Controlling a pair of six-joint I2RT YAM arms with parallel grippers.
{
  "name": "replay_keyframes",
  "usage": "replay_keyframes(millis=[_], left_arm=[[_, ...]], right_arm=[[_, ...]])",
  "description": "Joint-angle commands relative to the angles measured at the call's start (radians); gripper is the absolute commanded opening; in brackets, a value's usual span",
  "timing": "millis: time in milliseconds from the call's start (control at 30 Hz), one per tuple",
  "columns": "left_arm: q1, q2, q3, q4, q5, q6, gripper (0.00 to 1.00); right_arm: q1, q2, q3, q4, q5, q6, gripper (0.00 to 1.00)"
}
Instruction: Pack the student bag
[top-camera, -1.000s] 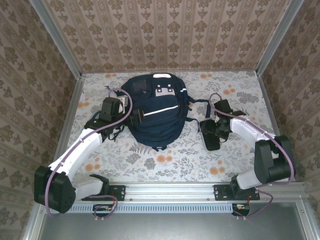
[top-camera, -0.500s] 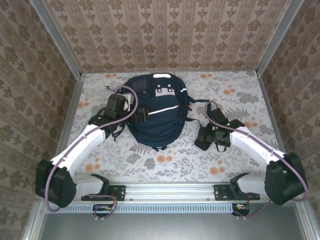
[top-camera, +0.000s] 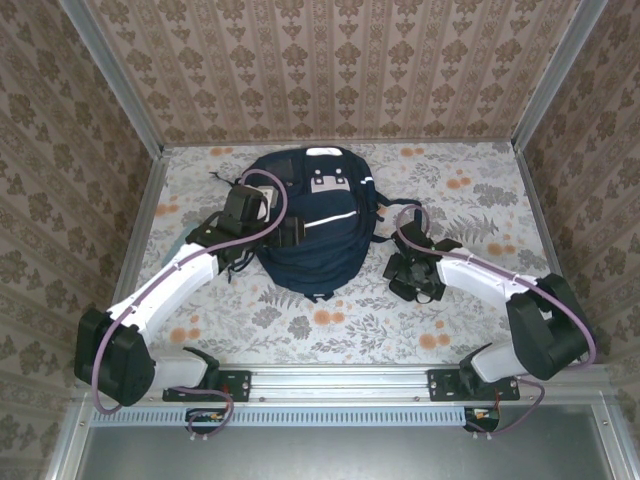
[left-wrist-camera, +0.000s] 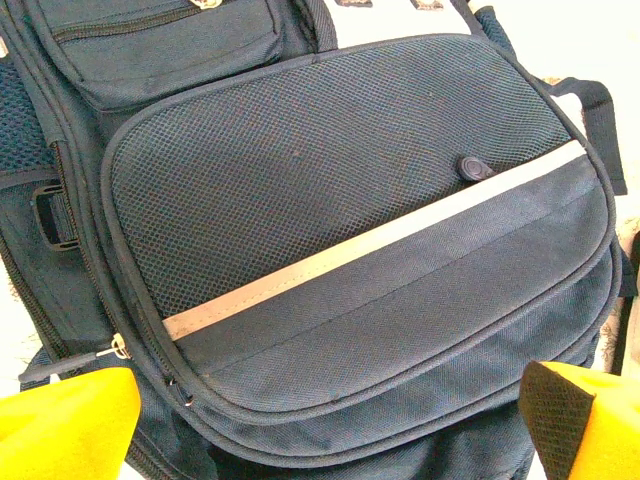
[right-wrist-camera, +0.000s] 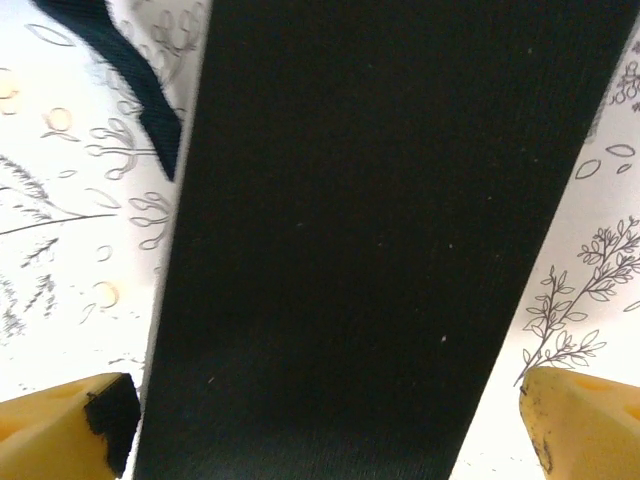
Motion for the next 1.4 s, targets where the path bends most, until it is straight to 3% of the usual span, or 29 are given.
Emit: replay_keyframes(millis=[0, 167, 333, 533, 733, 833, 900, 1100, 1167, 1367], left_arm=[[-0.014, 0.019, 0.044, -0.02, -0.012, 0.045, 1.0], [-0.049, 0.066, 0.088, -0.052, -0.018, 0.12, 0.98], [-0.135, 0.152, 0.171, -0.103, -0.073, 0.278, 0.93], [-0.227, 0.285, 0.302, -0.212, -0.117, 0.504, 0.74], [-0.245, 0.372, 0.382, -0.289, -0.077, 0.683, 0.61], [-0.241, 0.412, 0.407, -0.3, -0.067, 0.718, 0.59], [-0.239, 0.456, 0.436, -0.321, -0.076, 0.729, 0.63], [-0.233, 0.548, 0.508, -0.354, -0.173, 0.74, 0.63], [-0.231, 0.561, 0.521, -0.348, -0.186, 0.747, 0.57], [-0.225, 0.547, 0.536, -0.295, -0.283, 0.739, 0.23]], right_arm=[[0.01, 0.009, -0.019, 0.013, 0.041, 0.063, 0.95], [0.01, -0.015, -0.053, 0.014, 0.046, 0.062, 0.78], [0.01, -0.073, -0.066, -0.003, 0.061, 0.019, 0.62], [0.008, -0.191, -0.085, -0.025, 0.104, -0.026, 0.6], [0.007, -0.238, -0.089, -0.04, 0.101, -0.04, 0.6], [0.007, -0.25, -0.094, -0.035, 0.097, -0.04, 0.6], [0.008, -0.257, -0.097, -0.032, 0.096, -0.039, 0.61], [0.007, -0.283, -0.1, -0.034, 0.093, -0.042, 0.6], [0.007, -0.289, -0.1, -0.038, 0.094, -0.043, 0.6], [0.007, -0.304, -0.099, -0.043, 0.093, -0.045, 0.61]])
